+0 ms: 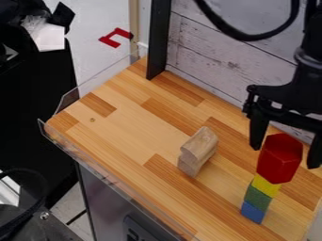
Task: Move the red hexagon to the right side of the table.
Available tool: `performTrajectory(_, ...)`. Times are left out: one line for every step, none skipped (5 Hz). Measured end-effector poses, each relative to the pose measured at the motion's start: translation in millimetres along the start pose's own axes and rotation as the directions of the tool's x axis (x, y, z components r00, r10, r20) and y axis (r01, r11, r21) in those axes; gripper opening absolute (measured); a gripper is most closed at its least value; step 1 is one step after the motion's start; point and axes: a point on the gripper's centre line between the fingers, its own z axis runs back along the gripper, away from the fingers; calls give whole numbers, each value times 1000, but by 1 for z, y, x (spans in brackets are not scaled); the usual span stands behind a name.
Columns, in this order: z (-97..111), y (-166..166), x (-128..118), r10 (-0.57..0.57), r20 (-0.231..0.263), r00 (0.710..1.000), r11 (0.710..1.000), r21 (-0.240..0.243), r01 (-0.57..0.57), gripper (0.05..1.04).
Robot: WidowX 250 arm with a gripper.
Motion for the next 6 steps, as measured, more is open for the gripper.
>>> performTrajectory(-3, 3, 1, 14, -6, 1000, 1000, -9, -14, 1000)
performTrajectory(-9, 5, 2, 22, -15, 1000, 1000, -20, -22, 966)
performTrajectory(-10, 6, 3, 0, -13, 1000, 1000, -25, 0, 756)
performTrajectory(-10, 6, 3, -6, -13, 1000, 1000, -25, 6, 754)
performTrajectory(-10, 7, 2, -13, -20, 1000, 1000, -19, 13, 754)
performTrajectory(-8, 11, 2, -21, -20, 1000, 1000, 7, 21, 754)
